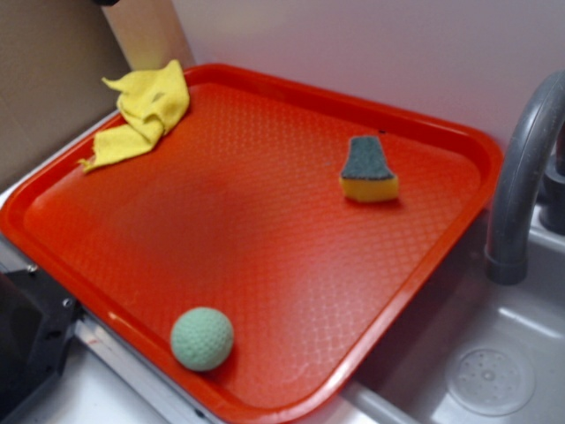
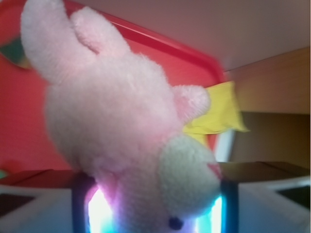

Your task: Grab the pink bunny.

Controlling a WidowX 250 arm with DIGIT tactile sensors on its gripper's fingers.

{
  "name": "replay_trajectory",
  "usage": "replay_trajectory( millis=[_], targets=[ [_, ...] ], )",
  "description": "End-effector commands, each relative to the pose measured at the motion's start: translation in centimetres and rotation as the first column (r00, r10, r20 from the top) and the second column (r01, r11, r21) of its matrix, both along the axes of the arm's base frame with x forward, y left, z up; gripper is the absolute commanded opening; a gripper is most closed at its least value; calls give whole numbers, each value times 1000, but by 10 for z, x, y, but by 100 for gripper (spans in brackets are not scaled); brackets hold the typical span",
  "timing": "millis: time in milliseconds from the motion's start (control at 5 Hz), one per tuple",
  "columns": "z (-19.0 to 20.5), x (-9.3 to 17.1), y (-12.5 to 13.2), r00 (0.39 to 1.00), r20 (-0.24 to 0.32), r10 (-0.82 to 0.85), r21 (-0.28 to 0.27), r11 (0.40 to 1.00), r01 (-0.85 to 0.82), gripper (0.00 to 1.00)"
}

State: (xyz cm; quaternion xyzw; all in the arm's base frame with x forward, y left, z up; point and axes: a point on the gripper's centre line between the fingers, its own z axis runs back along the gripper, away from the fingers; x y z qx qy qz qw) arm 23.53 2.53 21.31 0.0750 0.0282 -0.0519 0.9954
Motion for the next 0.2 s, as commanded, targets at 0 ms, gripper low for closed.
replay_trajectory(
  millis=[0],
  targets=[
    [5, -9, -16, 998, 29, 53, -3, 999, -53, 0]
  ],
)
